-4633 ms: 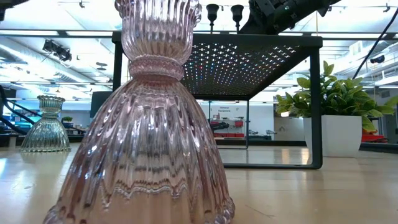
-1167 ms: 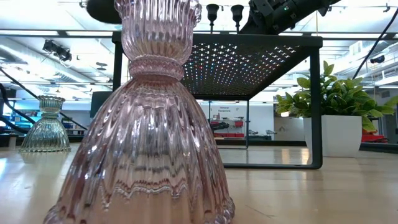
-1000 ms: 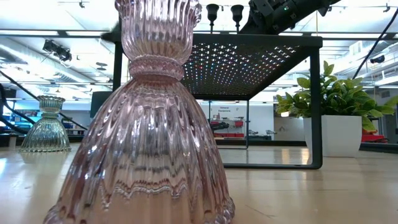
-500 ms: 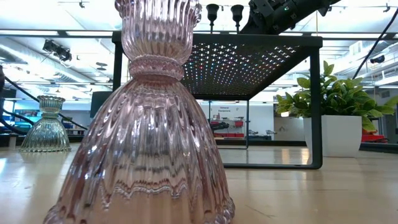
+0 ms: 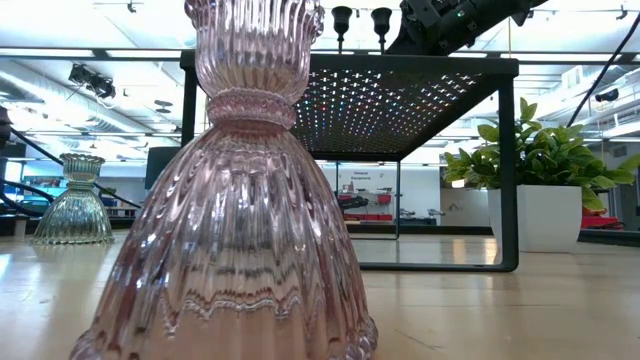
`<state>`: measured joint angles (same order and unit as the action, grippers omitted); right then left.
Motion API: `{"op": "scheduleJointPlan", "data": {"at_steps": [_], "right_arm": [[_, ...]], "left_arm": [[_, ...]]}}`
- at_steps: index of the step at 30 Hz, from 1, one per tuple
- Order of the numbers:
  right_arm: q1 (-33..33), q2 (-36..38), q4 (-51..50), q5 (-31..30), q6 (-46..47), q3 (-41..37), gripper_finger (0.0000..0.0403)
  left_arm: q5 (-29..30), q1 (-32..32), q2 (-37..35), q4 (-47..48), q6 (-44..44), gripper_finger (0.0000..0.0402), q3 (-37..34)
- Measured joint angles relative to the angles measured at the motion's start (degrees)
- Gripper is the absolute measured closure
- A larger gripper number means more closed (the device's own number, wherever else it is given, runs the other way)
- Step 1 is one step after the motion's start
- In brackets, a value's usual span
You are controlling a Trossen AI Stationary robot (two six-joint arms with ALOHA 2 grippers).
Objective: Pick & Place candle stick holders
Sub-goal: Put the black candle holder on the shelf
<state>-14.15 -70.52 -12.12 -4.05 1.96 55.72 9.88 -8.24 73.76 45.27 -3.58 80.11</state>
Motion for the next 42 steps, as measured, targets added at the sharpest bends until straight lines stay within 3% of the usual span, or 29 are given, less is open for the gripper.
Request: {"op": "scheduleJointPlan", "data": {"at_steps": [8, 14, 42], "right_arm": [[0.0, 0.0, 0.0, 0.0, 0.1, 0.0, 0.0117], [0.0, 0.0, 0.0, 0.1, 0.1, 0.0, 0.0117], [0.0, 0.0, -0.5, 0.0, 0.1, 0.0, 0.0117]], "left_arm": [[-8.2, -3.6, 4.5, -8.2, 2.9, 0.0389, -1.8], [-9.3, -5.2, 7.8, -6.8, 4.1, 0.0389, -1.8], [-12.0, -6.8, 7.6, -7.0, 4.3, 0.0365, -1.8]]}}
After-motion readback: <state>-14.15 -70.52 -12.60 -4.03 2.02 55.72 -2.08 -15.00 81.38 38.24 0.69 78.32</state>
